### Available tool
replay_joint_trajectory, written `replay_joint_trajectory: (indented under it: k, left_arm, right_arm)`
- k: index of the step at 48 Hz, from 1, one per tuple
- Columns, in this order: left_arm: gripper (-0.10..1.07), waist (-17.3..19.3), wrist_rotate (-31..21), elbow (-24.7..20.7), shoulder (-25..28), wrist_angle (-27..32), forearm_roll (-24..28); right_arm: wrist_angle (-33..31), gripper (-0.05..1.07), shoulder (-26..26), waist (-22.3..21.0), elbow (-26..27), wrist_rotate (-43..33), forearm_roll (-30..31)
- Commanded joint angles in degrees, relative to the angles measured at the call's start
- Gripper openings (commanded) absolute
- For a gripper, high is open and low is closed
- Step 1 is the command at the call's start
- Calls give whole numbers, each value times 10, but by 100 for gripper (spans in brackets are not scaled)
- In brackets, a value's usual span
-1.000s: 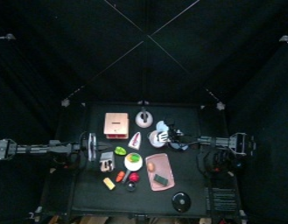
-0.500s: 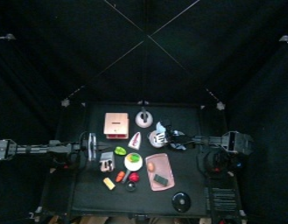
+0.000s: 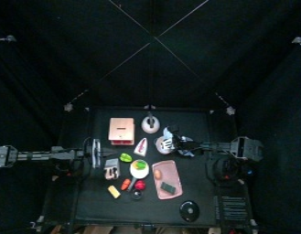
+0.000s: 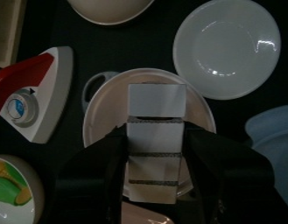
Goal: Place white sushi roll in pot
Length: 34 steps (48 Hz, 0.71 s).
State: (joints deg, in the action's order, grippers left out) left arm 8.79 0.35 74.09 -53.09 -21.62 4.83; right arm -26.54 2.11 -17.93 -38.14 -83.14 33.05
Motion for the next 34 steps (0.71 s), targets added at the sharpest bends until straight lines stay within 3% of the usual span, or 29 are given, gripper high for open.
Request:
replay_joint_trajectory:
  k: [1,21,34]
  left_arm:
    - [-2,2,0,-7,4,-2,-1]
    - [-2,2,0,-7,4,-2,-1]
    - [-2,3,0,-7,4,-2,-1]
  right_arm:
    - [1,74,11,0,15,1,4]
    - [0,87,8,0,17,0,8]
    - [-4,88,5,1,21,0,9]
